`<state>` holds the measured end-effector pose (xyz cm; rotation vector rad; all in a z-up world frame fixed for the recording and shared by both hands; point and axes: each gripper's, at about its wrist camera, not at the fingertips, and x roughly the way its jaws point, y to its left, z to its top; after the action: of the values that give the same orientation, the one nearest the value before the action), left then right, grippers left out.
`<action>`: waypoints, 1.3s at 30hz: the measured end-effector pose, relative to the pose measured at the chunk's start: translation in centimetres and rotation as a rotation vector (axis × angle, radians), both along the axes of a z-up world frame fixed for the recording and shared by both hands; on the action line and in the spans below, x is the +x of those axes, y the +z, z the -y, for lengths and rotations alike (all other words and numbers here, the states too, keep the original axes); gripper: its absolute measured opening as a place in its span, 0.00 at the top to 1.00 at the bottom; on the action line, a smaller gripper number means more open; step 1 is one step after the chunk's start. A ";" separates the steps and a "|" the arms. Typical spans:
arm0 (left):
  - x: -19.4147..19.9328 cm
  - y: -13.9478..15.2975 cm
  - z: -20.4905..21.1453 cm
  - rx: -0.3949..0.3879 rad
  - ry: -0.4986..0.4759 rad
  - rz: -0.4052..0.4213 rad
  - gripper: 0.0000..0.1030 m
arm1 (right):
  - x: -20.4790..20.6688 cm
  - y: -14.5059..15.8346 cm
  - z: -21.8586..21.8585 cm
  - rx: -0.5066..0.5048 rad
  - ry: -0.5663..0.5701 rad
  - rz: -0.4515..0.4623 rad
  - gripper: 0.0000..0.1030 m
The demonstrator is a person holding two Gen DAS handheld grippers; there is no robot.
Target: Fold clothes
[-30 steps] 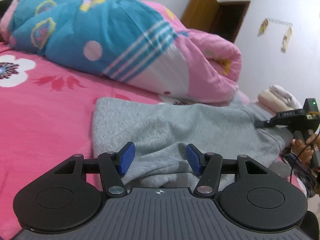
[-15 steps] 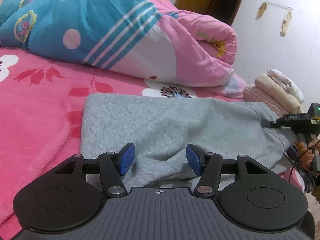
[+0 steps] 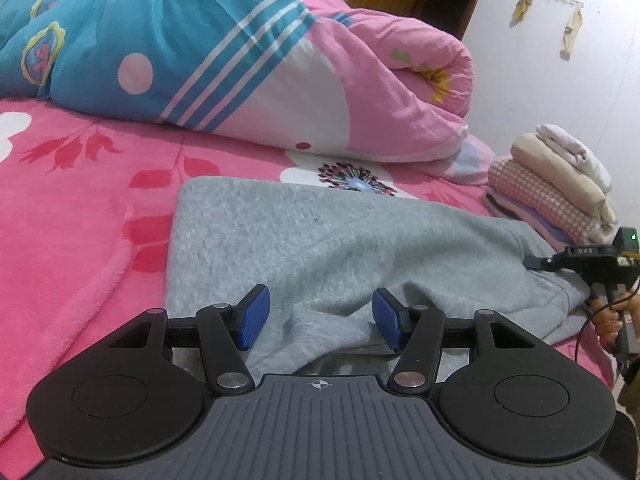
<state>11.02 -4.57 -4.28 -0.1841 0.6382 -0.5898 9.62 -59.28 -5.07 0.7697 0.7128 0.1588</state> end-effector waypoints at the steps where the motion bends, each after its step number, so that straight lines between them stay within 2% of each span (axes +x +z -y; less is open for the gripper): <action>1: -0.1 0.1 -0.2 -0.008 0.005 0.000 0.45 | -0.1 0.1 0.2 0.008 -0.004 -0.003 0.71; 5: -0.5 0.4 -1.6 -0.053 0.025 0.004 0.44 | -1.7 1.4 0.6 -0.039 -0.061 0.000 0.59; 8: -0.8 0.4 -2.7 -0.075 0.033 0.007 0.44 | -3.6 3.2 0.6 -0.100 -0.140 0.000 0.58; 12: -1.3 0.3 -3.9 -0.089 0.043 0.011 0.44 | -5.8 6.5 -1.5 -0.178 -0.144 0.041 0.58; 17: -1.7 0.1 -5.6 -0.106 0.075 -0.004 0.44 | -6.1 10.7 -8.9 -0.291 0.015 0.133 0.59; 22: -1.9 -0.9 -6.6 -0.106 0.090 -0.030 0.44 | -3.9 12.9 -18.6 -0.385 0.239 0.207 0.59; 26: -1.6 -2.4 -7.0 -0.126 0.088 -0.080 0.44 | -1.0 13.0 -26.0 -0.433 0.397 0.215 0.59; 32: -1.5 -3.4 -7.6 -0.150 0.071 -0.106 0.45 | 6.3 11.4 -34.5 -0.498 0.567 0.144 0.61; 39: -1.9 -3.6 -7.3 -0.107 0.039 -0.081 0.46 | 14.4 6.5 -41.2 -0.566 0.643 -0.003 0.63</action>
<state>9.14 2.71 -7.90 -0.3218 0.6804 -0.5813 24.00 -18.08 1.42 -0.0183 0.9350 0.5124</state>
